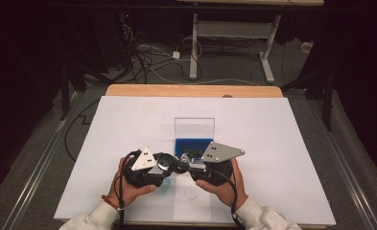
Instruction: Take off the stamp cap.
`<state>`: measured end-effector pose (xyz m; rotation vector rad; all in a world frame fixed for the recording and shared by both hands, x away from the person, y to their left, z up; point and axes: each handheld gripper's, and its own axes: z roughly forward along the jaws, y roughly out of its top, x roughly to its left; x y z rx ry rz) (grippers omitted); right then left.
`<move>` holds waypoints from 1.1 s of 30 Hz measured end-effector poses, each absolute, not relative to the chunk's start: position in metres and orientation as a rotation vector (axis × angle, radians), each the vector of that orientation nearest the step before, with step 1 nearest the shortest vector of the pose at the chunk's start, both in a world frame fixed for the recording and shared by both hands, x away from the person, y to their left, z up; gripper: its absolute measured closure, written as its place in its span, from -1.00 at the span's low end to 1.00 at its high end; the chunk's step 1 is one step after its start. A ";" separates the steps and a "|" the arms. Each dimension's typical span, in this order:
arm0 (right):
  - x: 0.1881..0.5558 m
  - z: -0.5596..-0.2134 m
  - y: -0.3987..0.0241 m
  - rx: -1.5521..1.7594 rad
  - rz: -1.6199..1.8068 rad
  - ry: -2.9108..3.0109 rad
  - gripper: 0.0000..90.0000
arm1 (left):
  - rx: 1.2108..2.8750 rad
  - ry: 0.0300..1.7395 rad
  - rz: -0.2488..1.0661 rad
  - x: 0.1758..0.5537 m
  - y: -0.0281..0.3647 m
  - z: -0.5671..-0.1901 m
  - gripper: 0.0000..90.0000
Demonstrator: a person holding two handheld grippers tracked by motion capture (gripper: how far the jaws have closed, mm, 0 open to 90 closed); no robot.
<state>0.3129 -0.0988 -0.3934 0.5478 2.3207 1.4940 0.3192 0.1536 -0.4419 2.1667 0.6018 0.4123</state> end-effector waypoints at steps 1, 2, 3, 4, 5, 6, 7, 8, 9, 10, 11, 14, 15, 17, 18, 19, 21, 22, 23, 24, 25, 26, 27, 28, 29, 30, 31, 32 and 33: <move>0.313 -0.392 -0.100 0.542 1.487 2.328 0.27 | 2.177 0.596 0.408 0.320 0.156 -0.443 -0.18; 0.313 -0.392 -0.100 0.542 1.487 2.328 0.27 | 2.177 0.601 0.417 0.320 0.158 -0.444 -0.18; 0.312 -0.390 -0.102 0.538 1.477 2.325 0.27 | 2.175 0.608 0.420 0.320 0.161 -0.444 -0.18; 0.312 -0.389 -0.103 0.535 1.469 2.328 0.27 | 2.177 0.611 0.425 0.321 0.164 -0.445 -0.18; 0.312 -0.389 -0.104 0.531 1.465 2.334 0.27 | 2.175 0.617 0.437 0.321 0.167 -0.445 -0.18; 0.312 -0.389 -0.104 0.531 1.465 2.334 0.27 | 2.175 0.626 0.445 0.321 0.170 -0.444 -0.18; 0.313 -0.388 -0.106 0.531 1.458 2.336 0.27 | 2.176 0.629 0.452 0.321 0.172 -0.444 -0.18; 0.314 -0.387 -0.109 0.539 1.451 2.342 0.27 | 2.176 0.631 0.460 0.321 0.175 -0.444 -0.18; 0.314 -0.387 -0.109 0.539 1.451 2.342 0.27 | 2.172 0.640 0.462 0.321 0.178 -0.444 -0.18; 0.315 -0.387 -0.111 0.542 1.445 2.344 0.27 | 2.177 0.645 0.468 0.321 0.181 -0.444 -0.18; 0.315 -0.386 -0.113 0.542 1.435 2.344 0.27 | 2.184 0.647 0.479 0.321 0.184 -0.444 -0.18; 0.316 -0.384 -0.118 0.543 1.427 2.345 0.27 | 2.181 0.662 0.491 0.321 0.192 -0.443 -0.18; 0.316 -0.383 -0.120 0.539 1.419 2.347 0.27 | 2.186 0.665 0.498 0.320 0.195 -0.443 -0.18; 0.317 -0.382 -0.125 0.542 1.395 2.355 0.27 | 2.186 0.666 0.493 0.319 0.199 -0.443 -0.18; 0.317 -0.382 -0.125 0.542 1.395 2.355 0.27 | 2.193 0.665 0.500 0.318 0.201 -0.443 -0.18; 0.317 -0.382 -0.127 0.543 1.387 2.359 0.27 | 2.198 0.665 0.508 0.317 0.203 -0.443 -0.18; 0.317 -0.383 -0.131 0.544 1.370 2.368 0.27 | 2.190 0.655 0.512 0.315 0.207 -0.442 -0.18; 0.317 -0.383 -0.133 0.546 1.365 2.372 0.27 | 2.188 0.660 0.517 0.314 0.209 -0.442 -0.18; 0.317 -0.383 -0.135 0.547 1.358 2.373 0.27 | 2.189 0.663 0.520 0.312 0.211 -0.442 -0.18; 0.317 -0.383 -0.137 0.551 1.354 2.375 0.27 | 2.189 0.663 0.522 0.311 0.213 -0.443 -0.18; 0.317 -0.383 -0.139 0.554 1.348 2.376 0.27 | 2.195 0.666 0.526 0.310 0.215 -0.443 -0.18; 0.317 -0.384 -0.140 0.559 1.344 2.378 0.27 | 2.203 0.671 0.531 0.309 0.217 -0.444 -0.18; 0.317 -0.384 -0.144 0.569 1.340 2.378 0.27 | 2.208 0.670 0.538 0.308 0.219 -0.445 -0.18; 0.316 -0.384 -0.146 0.569 1.331 2.377 0.27 | 2.203 0.674 0.536 0.307 0.221 -0.445 -0.18; 0.316 -0.384 -0.146 0.569 1.331 2.377 0.27 | 2.200 0.677 0.534 0.306 0.223 -0.446 -0.18; 0.315 -0.383 -0.148 0.575 1.322 2.373 0.27 | 2.204 0.675 0.540 0.304 0.224 -0.446 -0.18; 0.315 -0.382 -0.151 0.572 1.319 2.372 0.27 | 2.199 0.673 0.538 0.303 0.226 -0.446 -0.18; 0.314 -0.382 -0.153 0.578 1.320 2.369 0.27 | 2.197 0.679 0.541 0.301 0.228 -0.447 -0.18; 0.314 -0.381 -0.155 0.587 1.320 2.365 0.27 | 2.200 0.688 0.551 0.299 0.229 -0.448 -0.18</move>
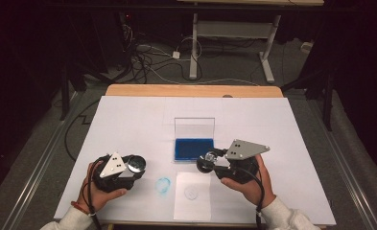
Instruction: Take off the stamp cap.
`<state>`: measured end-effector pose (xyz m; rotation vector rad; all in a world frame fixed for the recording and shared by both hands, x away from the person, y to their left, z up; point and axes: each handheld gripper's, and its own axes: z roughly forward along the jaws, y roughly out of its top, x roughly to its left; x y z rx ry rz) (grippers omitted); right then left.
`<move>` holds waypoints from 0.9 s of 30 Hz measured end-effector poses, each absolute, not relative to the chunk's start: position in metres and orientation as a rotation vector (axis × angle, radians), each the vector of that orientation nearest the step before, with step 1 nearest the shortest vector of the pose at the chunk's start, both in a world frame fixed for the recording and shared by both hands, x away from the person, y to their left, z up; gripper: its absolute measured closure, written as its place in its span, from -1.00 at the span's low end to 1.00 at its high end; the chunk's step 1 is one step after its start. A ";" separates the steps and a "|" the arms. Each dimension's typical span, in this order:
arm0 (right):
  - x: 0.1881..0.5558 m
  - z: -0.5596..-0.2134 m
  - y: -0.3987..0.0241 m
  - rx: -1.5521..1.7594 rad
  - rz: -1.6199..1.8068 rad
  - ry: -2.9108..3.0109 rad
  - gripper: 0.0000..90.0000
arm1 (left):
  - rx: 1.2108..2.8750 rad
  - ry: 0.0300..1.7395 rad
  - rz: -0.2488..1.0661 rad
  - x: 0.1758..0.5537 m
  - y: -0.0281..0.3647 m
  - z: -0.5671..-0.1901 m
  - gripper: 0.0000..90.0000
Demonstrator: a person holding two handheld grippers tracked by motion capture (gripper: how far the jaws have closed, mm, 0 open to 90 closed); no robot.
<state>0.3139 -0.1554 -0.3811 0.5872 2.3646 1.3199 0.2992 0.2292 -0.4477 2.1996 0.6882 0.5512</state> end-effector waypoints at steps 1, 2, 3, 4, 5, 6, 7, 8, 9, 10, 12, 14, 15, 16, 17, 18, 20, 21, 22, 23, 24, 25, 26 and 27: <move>0.314 -0.381 -0.158 0.594 1.316 2.363 0.27 | 2.199 0.691 0.550 0.298 0.230 -0.448 -0.18; 0.314 -0.380 -0.160 0.595 1.313 2.362 0.27 | 2.196 0.694 0.550 0.297 0.232 -0.449 -0.18; 0.313 -0.380 -0.162 0.603 1.311 2.360 0.27 | 2.196 0.697 0.553 0.296 0.233 -0.449 -0.18; 0.313 -0.380 -0.165 0.606 1.304 2.360 0.27 | 2.198 0.695 0.552 0.294 0.233 -0.449 -0.18; 0.313 -0.380 -0.166 0.611 1.300 2.357 0.27 | 2.197 0.695 0.548 0.293 0.234 -0.449 -0.18; 0.314 -0.380 -0.168 0.613 1.304 2.355 0.27 | 2.198 0.695 0.549 0.291 0.234 -0.450 -0.18; 0.314 -0.380 -0.170 0.617 1.305 2.355 0.27 | 2.202 0.692 0.545 0.290 0.234 -0.450 -0.18; 0.314 -0.379 -0.172 0.626 1.303 2.351 0.27 | 2.204 0.690 0.542 0.288 0.234 -0.451 -0.18; 0.315 -0.379 -0.173 0.629 1.298 2.349 0.27 | 2.209 0.691 0.542 0.287 0.234 -0.452 -0.18; 0.315 -0.379 -0.174 0.629 1.295 2.347 0.27 | 2.208 0.693 0.535 0.286 0.235 -0.453 -0.18; 0.316 -0.379 -0.176 0.633 1.285 2.343 0.27 | 2.208 0.697 0.524 0.284 0.235 -0.455 -0.18; 0.317 -0.379 -0.178 0.642 1.287 2.340 0.27 | 2.215 0.700 0.515 0.283 0.236 -0.457 -0.18; 0.318 -0.379 -0.179 0.645 1.286 2.337 0.27 | 2.218 0.698 0.511 0.283 0.236 -0.458 -0.18; 0.318 -0.378 -0.180 0.646 1.285 2.336 0.27 | 2.217 0.701 0.504 0.283 0.235 -0.459 -0.18; 0.318 -0.378 -0.180 0.649 1.288 2.333 0.27 | 2.218 0.701 0.501 0.283 0.235 -0.459 -0.18; 0.319 -0.378 -0.181 0.646 1.287 2.335 0.27 | 2.219 0.700 0.498 0.282 0.235 -0.459 -0.18; 0.320 -0.377 -0.182 0.648 1.285 2.331 0.27 | 2.214 0.701 0.495 0.282 0.235 -0.459 -0.18; 0.320 -0.377 -0.182 0.648 1.285 2.331 0.27 | 2.213 0.700 0.494 0.282 0.235 -0.459 -0.18; 0.320 -0.377 -0.182 0.650 1.281 2.332 0.27 | 2.213 0.701 0.496 0.282 0.235 -0.459 -0.18; 0.321 -0.377 -0.182 0.649 1.280 2.332 0.27 | 2.213 0.702 0.493 0.282 0.235 -0.459 -0.18; 0.321 -0.377 -0.182 0.649 1.280 2.332 0.27 | 2.213 0.703 0.491 0.283 0.235 -0.459 -0.18; 0.321 -0.377 -0.182 0.648 1.279 2.333 0.27 | 2.213 0.705 0.492 0.283 0.235 -0.459 -0.18; 0.321 -0.378 -0.182 0.648 1.277 2.331 0.27 | 2.211 0.705 0.489 0.283 0.235 -0.459 -0.18; 0.322 -0.378 -0.182 0.648 1.275 2.331 0.27 | 2.211 0.704 0.487 0.283 0.235 -0.460 -0.18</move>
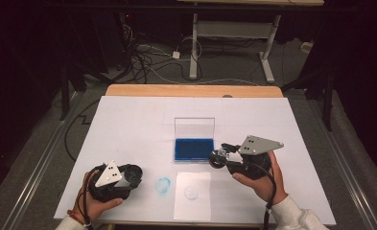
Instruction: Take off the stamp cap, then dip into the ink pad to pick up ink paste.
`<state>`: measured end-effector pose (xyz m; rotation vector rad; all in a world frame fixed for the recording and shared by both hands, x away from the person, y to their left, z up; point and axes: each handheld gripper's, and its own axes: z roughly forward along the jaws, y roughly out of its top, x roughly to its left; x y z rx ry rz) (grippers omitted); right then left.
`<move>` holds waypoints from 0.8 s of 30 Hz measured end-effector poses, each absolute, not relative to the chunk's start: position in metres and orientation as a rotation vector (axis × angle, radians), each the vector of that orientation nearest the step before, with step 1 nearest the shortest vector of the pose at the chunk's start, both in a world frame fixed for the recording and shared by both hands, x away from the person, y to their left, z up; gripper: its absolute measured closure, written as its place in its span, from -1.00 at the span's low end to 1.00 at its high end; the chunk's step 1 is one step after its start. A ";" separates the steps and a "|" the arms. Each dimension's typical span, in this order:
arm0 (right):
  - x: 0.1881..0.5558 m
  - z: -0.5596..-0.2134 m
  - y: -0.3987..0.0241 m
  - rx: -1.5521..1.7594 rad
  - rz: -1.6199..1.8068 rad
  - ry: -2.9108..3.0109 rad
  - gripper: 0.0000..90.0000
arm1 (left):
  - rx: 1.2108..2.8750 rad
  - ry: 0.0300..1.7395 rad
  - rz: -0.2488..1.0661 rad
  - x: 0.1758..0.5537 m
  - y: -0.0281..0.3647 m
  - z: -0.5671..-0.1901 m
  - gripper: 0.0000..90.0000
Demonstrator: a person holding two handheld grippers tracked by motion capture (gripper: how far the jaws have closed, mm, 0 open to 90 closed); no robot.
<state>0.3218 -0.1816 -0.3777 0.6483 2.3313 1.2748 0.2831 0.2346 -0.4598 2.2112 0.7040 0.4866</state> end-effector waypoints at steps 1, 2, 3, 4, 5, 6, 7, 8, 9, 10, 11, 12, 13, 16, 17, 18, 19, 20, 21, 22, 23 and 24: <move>0.323 -0.378 -0.182 0.653 1.273 2.330 0.27 | 2.214 0.703 0.487 0.283 0.234 -0.460 -0.18; 0.323 -0.378 -0.182 0.653 1.273 2.330 0.27 | 2.215 0.703 0.482 0.283 0.234 -0.461 -0.18; 0.323 -0.378 -0.182 0.658 1.272 2.329 0.27 | 2.219 0.700 0.475 0.283 0.234 -0.462 -0.18; 0.324 -0.378 -0.182 0.661 1.270 2.324 0.27 | 2.221 0.702 0.474 0.283 0.234 -0.463 -0.18; 0.324 -0.378 -0.182 0.667 1.270 2.320 0.27 | 2.225 0.702 0.474 0.283 0.234 -0.463 -0.18; 0.325 -0.378 -0.181 0.669 1.269 2.321 0.27 | 2.225 0.703 0.470 0.283 0.235 -0.464 -0.18; 0.325 -0.378 -0.181 0.666 1.266 2.324 0.27 | 2.224 0.707 0.466 0.283 0.235 -0.464 -0.18; 0.325 -0.378 -0.180 0.669 1.267 2.323 0.27 | 2.224 0.708 0.466 0.283 0.236 -0.464 -0.18; 0.326 -0.377 -0.180 0.666 1.268 2.321 0.27 | 2.224 0.709 0.463 0.283 0.236 -0.465 -0.18; 0.326 -0.377 -0.179 0.664 1.270 2.325 0.27 | 2.226 0.707 0.460 0.283 0.236 -0.465 -0.18; 0.326 -0.376 -0.179 0.663 1.268 2.323 0.27 | 2.227 0.706 0.459 0.283 0.236 -0.465 -0.18; 0.326 -0.376 -0.178 0.667 1.269 2.324 0.27 | 2.229 0.703 0.457 0.284 0.236 -0.465 -0.18; 0.326 -0.376 -0.177 0.666 1.269 2.326 0.27 | 2.231 0.700 0.454 0.284 0.236 -0.466 -0.18; 0.325 -0.373 -0.174 0.652 1.263 2.327 0.27 | 2.228 0.707 0.455 0.283 0.236 -0.465 -0.18; 0.326 -0.373 -0.173 0.648 1.266 2.326 0.27 | 2.226 0.709 0.454 0.282 0.236 -0.465 -0.18; 0.328 -0.371 -0.173 0.653 1.276 2.319 0.27 | 2.226 0.712 0.453 0.282 0.236 -0.466 -0.18; 0.328 -0.371 -0.173 0.653 1.276 2.319 0.27 | 2.229 0.717 0.454 0.281 0.237 -0.466 -0.18; 0.330 -0.370 -0.172 0.652 1.278 2.320 0.27 | 2.232 0.720 0.460 0.281 0.238 -0.465 -0.18; 0.331 -0.370 -0.171 0.651 1.276 2.320 0.27 | 2.227 0.721 0.466 0.281 0.238 -0.464 -0.18; 0.332 -0.370 -0.170 0.646 1.272 2.320 0.27 | 2.217 0.721 0.469 0.282 0.239 -0.462 -0.18; 0.332 -0.370 -0.169 0.643 1.269 2.325 0.27 | 2.209 0.721 0.474 0.283 0.239 -0.461 -0.18; 0.334 -0.371 -0.168 0.634 1.266 2.332 0.27 | 2.209 0.720 0.479 0.284 0.238 -0.460 -0.18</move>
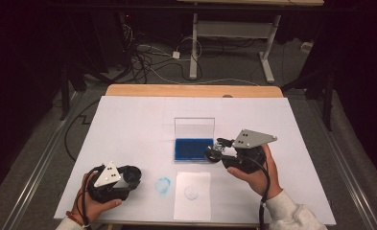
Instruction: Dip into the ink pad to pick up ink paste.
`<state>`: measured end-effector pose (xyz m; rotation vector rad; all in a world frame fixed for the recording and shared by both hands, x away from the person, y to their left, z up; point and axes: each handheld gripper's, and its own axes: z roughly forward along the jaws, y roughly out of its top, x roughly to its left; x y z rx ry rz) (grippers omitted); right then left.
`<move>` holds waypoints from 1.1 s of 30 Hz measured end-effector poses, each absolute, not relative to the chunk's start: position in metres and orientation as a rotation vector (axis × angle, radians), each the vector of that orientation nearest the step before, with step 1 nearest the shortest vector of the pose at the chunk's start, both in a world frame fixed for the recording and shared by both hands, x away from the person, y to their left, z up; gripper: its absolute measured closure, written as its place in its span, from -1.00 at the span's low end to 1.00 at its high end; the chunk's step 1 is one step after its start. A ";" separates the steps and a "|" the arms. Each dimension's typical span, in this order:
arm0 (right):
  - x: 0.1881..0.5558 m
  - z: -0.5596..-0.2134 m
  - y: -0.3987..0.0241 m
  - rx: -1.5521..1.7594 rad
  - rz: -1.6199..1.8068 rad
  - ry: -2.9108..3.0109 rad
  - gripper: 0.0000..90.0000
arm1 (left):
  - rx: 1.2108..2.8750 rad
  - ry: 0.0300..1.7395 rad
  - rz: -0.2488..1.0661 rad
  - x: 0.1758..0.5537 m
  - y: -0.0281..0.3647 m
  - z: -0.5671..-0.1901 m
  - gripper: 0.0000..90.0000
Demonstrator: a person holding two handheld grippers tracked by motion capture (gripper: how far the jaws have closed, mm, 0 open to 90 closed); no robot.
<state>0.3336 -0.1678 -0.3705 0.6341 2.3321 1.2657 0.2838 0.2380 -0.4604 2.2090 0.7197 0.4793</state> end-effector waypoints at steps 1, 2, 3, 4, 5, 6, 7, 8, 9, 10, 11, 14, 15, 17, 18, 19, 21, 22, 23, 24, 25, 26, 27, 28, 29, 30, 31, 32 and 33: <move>0.335 -0.370 -0.167 0.633 1.263 2.334 0.27 | 2.209 0.721 0.478 0.285 0.237 -0.461 -0.18; 0.336 -0.370 -0.166 0.639 1.263 2.334 0.27 | 2.212 0.721 0.473 0.286 0.237 -0.462 -0.18; 0.340 -0.366 -0.166 0.639 1.267 2.334 0.27 | 2.216 0.721 0.472 0.287 0.236 -0.463 -0.18; 0.340 -0.366 -0.166 0.639 1.267 2.334 0.27 | 2.222 0.721 0.463 0.289 0.235 -0.464 -0.18; 0.341 -0.363 -0.166 0.641 1.261 2.331 0.27 | 2.223 0.720 0.456 0.291 0.235 -0.464 -0.18; 0.343 -0.361 -0.166 0.647 1.261 2.330 0.27 | 2.226 0.720 0.456 0.292 0.235 -0.465 -0.18; 0.345 -0.358 -0.165 0.648 1.257 2.332 0.27 | 2.228 0.720 0.456 0.292 0.235 -0.465 -0.18; 0.346 -0.355 -0.164 0.652 1.251 2.331 0.27 | 2.231 0.717 0.458 0.292 0.235 -0.465 -0.18; 0.348 -0.352 -0.161 0.649 1.231 2.337 0.27 | 2.229 0.716 0.458 0.291 0.235 -0.465 -0.18; 0.350 -0.350 -0.159 0.644 1.221 2.345 0.27 | 2.222 0.720 0.455 0.290 0.235 -0.465 -0.18; 0.352 -0.347 -0.156 0.644 1.211 2.352 0.27 | 2.219 0.725 0.456 0.290 0.235 -0.466 -0.18; 0.359 -0.340 -0.145 0.631 1.191 2.373 0.27 | 2.228 0.721 0.460 0.290 0.233 -0.466 -0.18; 0.362 -0.338 -0.142 0.622 1.181 2.381 0.27 | 2.228 0.718 0.460 0.289 0.233 -0.466 -0.18; 0.367 -0.334 -0.135 0.611 1.164 2.395 0.27 | 2.223 0.718 0.462 0.288 0.233 -0.466 -0.18; 0.369 -0.334 -0.131 0.612 1.159 2.398 0.27 | 2.220 0.722 0.465 0.288 0.234 -0.465 -0.18; 0.372 -0.333 -0.127 0.609 1.145 2.385 0.27 | 2.218 0.725 0.465 0.288 0.235 -0.465 -0.18; 0.375 -0.333 -0.121 0.610 1.142 2.380 0.27 | 2.204 0.747 0.475 0.289 0.236 -0.465 -0.18; 0.378 -0.334 -0.118 0.605 1.134 2.388 0.27 | 2.201 0.754 0.476 0.289 0.237 -0.465 -0.18; 0.380 -0.335 -0.114 0.602 1.122 2.396 0.27 | 2.199 0.755 0.477 0.290 0.238 -0.465 -0.18; 0.382 -0.336 -0.110 0.600 1.113 2.405 0.27 | 2.194 0.760 0.475 0.290 0.238 -0.465 -0.18; 0.384 -0.338 -0.107 0.605 1.109 2.411 0.27 | 2.193 0.761 0.471 0.290 0.238 -0.466 -0.18; 0.387 -0.341 -0.104 0.604 1.103 2.417 0.27 | 2.197 0.757 0.472 0.290 0.238 -0.466 -0.18; 0.390 -0.344 -0.101 0.618 1.100 2.426 0.27 | 2.198 0.755 0.472 0.290 0.238 -0.466 -0.18; 0.393 -0.347 -0.099 0.617 1.089 2.437 0.27 | 2.197 0.753 0.468 0.290 0.238 -0.466 -0.18; 0.395 -0.351 -0.096 0.626 1.082 2.449 0.27 | 2.199 0.750 0.470 0.290 0.237 -0.466 -0.18; 0.397 -0.354 -0.093 0.628 1.069 2.459 0.27 | 2.201 0.749 0.467 0.290 0.237 -0.466 -0.18; 0.399 -0.358 -0.090 0.627 1.058 2.466 0.27 | 2.205 0.746 0.459 0.290 0.237 -0.466 -0.18; 0.401 -0.361 -0.088 0.633 1.046 2.478 0.27 | 2.211 0.742 0.460 0.290 0.236 -0.466 -0.18; 0.403 -0.364 -0.086 0.642 1.048 2.484 0.27 | 2.214 0.738 0.458 0.290 0.236 -0.467 -0.18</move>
